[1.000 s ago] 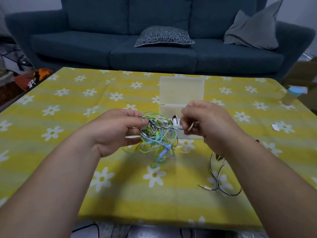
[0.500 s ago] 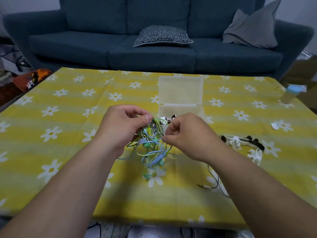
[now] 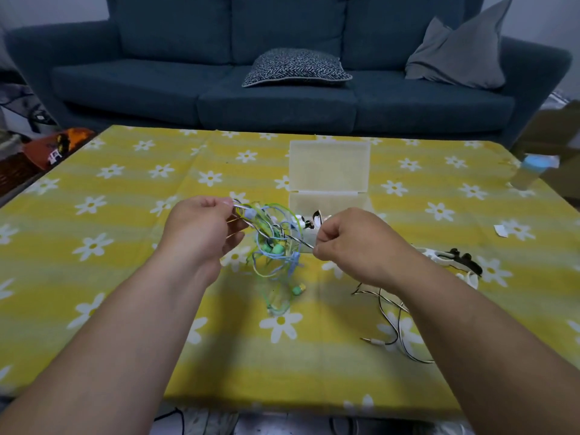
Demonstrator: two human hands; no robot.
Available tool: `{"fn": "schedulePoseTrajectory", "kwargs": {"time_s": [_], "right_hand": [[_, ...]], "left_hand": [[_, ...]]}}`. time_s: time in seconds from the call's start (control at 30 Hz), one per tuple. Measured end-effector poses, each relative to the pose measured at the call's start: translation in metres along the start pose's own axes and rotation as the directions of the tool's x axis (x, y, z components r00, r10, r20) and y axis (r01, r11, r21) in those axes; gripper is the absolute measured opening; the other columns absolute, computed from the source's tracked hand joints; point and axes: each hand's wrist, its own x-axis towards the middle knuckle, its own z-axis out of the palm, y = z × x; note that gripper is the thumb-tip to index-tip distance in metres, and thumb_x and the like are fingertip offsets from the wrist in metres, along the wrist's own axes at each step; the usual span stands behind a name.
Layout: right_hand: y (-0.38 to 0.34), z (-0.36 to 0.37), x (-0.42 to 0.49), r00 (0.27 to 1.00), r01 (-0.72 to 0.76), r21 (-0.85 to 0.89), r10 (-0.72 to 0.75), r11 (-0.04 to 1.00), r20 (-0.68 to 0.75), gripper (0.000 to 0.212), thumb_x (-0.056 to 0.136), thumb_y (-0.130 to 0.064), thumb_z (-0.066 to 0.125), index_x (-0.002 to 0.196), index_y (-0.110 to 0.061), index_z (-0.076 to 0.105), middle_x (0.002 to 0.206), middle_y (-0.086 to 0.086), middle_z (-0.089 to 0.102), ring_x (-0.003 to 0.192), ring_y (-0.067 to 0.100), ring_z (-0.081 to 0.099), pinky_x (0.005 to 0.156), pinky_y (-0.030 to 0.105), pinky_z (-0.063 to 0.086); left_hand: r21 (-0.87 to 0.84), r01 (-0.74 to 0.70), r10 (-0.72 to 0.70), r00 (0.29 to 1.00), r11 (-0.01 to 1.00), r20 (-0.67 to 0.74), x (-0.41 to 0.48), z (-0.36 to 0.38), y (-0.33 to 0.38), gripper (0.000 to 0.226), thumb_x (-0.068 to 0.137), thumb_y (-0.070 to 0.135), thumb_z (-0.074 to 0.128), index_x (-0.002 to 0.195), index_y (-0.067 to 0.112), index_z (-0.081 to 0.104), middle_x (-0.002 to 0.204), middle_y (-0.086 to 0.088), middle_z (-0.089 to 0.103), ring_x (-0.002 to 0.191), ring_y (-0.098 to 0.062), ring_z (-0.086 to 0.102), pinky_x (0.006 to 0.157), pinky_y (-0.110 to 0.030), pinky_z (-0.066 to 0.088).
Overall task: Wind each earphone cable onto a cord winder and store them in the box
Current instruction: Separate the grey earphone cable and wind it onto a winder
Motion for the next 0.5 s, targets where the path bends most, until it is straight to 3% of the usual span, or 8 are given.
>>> {"fn": "schedulePoseTrajectory", "kwargs": {"time_s": [0.13, 0.2, 0.27, 0.37, 0.43, 0.5], "right_hand": [[-0.002, -0.001, -0.001, 0.999, 0.005, 0.043, -0.003, 0.999, -0.04, 0.032, 0.082, -0.013, 0.066, 0.054, -0.015, 0.051, 0.053, -0.005, 0.045, 0.052, 0.014, 0.04, 0.053, 0.026, 0.033], [-0.002, -0.001, 0.0, 0.998, -0.006, 0.048, 0.009, 0.999, -0.067, 0.031, 0.081, -0.013, 0.065, 0.054, -0.015, 0.052, 0.052, -0.004, 0.045, 0.052, 0.014, 0.04, 0.052, 0.026, 0.032], [0.0, -0.001, 0.001, 0.995, -0.035, 0.063, 0.04, 0.997, -0.092, 0.028, 0.08, -0.012, 0.064, 0.055, -0.014, 0.053, 0.053, -0.002, 0.049, 0.052, 0.016, 0.043, 0.051, 0.026, 0.033], [0.005, -0.004, 0.004, 0.988, -0.051, 0.092, 0.064, 0.994, -0.142, 0.017, 0.079, -0.012, 0.063, 0.063, -0.007, 0.061, 0.063, 0.012, 0.061, 0.059, 0.027, 0.051, 0.055, 0.032, 0.041], [0.008, -0.006, 0.007, 0.976, -0.044, 0.131, 0.07, 0.99, -0.207, 0.016, 0.08, -0.011, 0.062, 0.069, -0.001, 0.064, 0.074, 0.019, 0.066, 0.069, 0.035, 0.058, 0.06, 0.038, 0.047], [0.007, -0.008, 0.008, 0.958, -0.043, 0.266, 0.116, 0.963, -0.264, 0.017, 0.081, -0.009, 0.057, 0.071, 0.004, 0.063, 0.076, 0.023, 0.066, 0.062, 0.029, 0.055, 0.059, 0.038, 0.045]], "left_hand": [[-0.124, 0.17, -0.178, 0.983, 0.978, -0.055, 0.007, -0.002, -0.001, 0.024, 0.103, 0.013, 0.045, 0.08, 0.015, 0.051, 0.063, -0.002, 0.061, 0.05, -0.013, 0.057, 0.05, -0.022, 0.045], [-0.182, 0.285, -0.285, 0.958, 0.941, 0.027, 0.009, -0.003, -0.001, 0.029, 0.103, 0.012, 0.039, 0.075, 0.016, 0.046, 0.045, 0.003, 0.051, 0.039, -0.011, 0.046, 0.043, -0.016, 0.034], [-0.239, 0.357, -0.341, 0.934, 0.903, 0.108, 0.01, -0.005, 0.0, 0.031, 0.103, 0.016, 0.036, 0.073, 0.019, 0.038, 0.041, 0.007, 0.036, 0.037, -0.011, 0.033, 0.046, -0.02, 0.025], [-0.213, 0.335, -0.321, 0.942, 0.918, 0.1, 0.009, -0.007, 0.006, 0.028, 0.097, 0.026, 0.057, 0.073, 0.019, 0.043, 0.042, 0.006, 0.027, 0.038, -0.011, 0.028, 0.049, -0.024, 0.02], [-0.137, 0.274, -0.263, 0.96, 0.952, 0.096, 0.005, -0.007, 0.01, 0.013, 0.086, 0.015, 0.069, 0.08, 0.015, 0.057, 0.046, 0.005, 0.029, 0.039, -0.01, 0.029, 0.046, -0.023, 0.019], [-0.073, 0.219, -0.209, 0.97, 0.973, 0.121, 0.004, -0.008, 0.01, 0.013, 0.081, 0.003, 0.069, 0.084, 0.012, 0.061, 0.051, 0.004, 0.038, 0.041, -0.008, 0.028, 0.043, -0.021, 0.019]]}}
